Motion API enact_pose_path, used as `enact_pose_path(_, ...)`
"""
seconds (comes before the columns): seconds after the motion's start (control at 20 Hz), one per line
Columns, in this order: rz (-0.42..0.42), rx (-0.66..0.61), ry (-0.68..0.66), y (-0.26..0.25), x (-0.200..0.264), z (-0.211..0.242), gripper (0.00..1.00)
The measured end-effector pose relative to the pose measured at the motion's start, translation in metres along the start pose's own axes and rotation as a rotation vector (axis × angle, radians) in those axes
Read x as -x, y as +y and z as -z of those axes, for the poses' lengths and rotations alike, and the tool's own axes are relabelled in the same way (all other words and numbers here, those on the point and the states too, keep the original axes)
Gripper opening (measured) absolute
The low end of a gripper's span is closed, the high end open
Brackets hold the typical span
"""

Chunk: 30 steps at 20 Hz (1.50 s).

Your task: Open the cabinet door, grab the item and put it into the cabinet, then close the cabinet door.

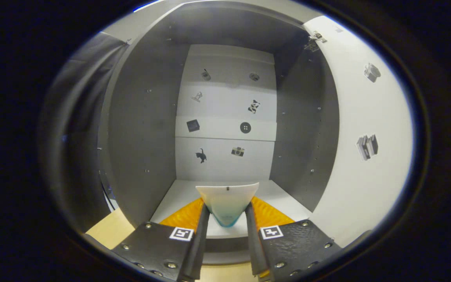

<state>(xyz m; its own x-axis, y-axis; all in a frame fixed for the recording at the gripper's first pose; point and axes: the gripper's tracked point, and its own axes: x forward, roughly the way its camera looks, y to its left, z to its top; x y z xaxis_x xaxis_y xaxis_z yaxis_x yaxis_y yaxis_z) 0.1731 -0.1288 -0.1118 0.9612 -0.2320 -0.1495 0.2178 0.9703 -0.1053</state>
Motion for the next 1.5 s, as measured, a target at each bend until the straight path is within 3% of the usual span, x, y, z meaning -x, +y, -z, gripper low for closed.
enact_pose_path(0.85, -0.061, -0.012, 0.181, -0.004, -0.05, 0.031, 0.5)
enact_pose_path(1.15, -0.087, -0.027, 0.161, -0.002, -0.053, 0.025, 0.53)
enact_pose_path(1.5, -0.118, -0.098, 0.008, -0.005, -0.041, -0.016, 0.91)
